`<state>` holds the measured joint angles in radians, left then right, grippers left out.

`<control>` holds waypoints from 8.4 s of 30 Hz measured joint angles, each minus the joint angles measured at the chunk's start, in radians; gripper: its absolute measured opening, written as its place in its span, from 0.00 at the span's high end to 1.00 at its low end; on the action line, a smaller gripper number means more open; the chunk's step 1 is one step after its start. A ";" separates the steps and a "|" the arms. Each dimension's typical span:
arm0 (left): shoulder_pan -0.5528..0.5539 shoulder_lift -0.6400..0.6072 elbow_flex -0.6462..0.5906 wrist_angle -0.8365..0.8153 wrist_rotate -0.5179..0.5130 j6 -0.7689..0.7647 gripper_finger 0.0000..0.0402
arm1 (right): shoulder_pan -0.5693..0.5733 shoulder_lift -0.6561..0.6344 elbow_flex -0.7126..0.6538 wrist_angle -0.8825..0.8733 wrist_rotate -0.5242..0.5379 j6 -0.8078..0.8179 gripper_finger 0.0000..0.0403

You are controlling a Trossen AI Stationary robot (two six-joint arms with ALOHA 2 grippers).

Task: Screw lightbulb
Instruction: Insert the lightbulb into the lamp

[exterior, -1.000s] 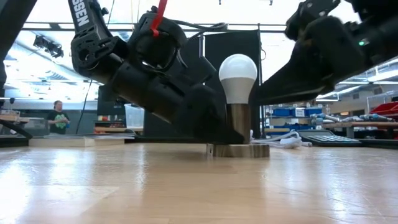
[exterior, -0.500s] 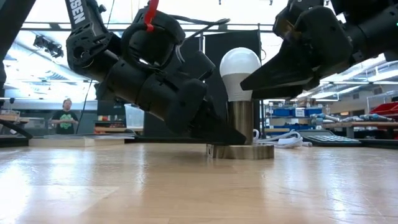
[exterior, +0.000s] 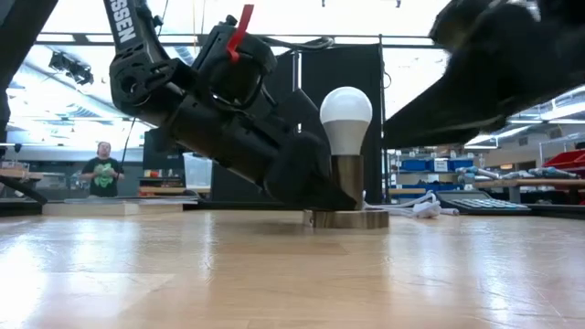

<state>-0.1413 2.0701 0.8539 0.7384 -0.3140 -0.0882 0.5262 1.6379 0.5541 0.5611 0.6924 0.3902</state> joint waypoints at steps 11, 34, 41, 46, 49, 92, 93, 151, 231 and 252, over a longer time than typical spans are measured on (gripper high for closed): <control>-0.023 0.000 0.000 0.012 0.157 0.013 0.57 | -0.129 0.000 0.000 0.050 -0.117 -0.066 0.24; -0.007 0.000 0.000 -0.002 -0.039 -0.013 0.57 | -0.039 -0.001 0.000 0.004 0.011 0.011 0.24; -0.010 0.000 0.000 -0.001 0.016 -0.020 0.57 | -0.139 -0.001 0.000 0.023 -0.055 -0.076 0.24; -0.010 0.000 0.000 0.000 0.066 -0.017 0.57 | -0.178 -0.001 0.000 0.031 -0.119 -0.129 0.24; -0.010 0.000 0.000 0.000 0.068 -0.017 0.57 | -0.179 -0.001 0.000 0.053 -0.158 -0.130 0.24; -0.012 0.000 0.000 -0.015 0.082 -0.021 0.57 | -0.293 -0.136 0.000 -0.056 -0.396 -0.236 0.24; -0.012 0.000 0.000 -0.015 0.085 -0.021 0.57 | -0.303 -0.134 0.000 -0.053 -0.416 -0.237 0.24; -0.010 0.005 -0.003 0.111 0.063 -0.020 0.51 | -0.320 0.045 0.000 0.170 -0.416 -0.209 0.24; -0.010 -0.001 0.000 0.220 0.054 -0.025 0.51 | -0.318 0.042 0.000 0.186 -0.423 -0.192 0.24; -0.024 -0.001 0.001 0.191 0.093 -0.025 0.51 | -0.300 0.042 0.001 0.120 -0.492 -0.065 0.24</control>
<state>-0.1658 2.0693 0.8547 0.9291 -0.2211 -0.1135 0.2260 1.6798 0.5552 0.6814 0.2001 0.3248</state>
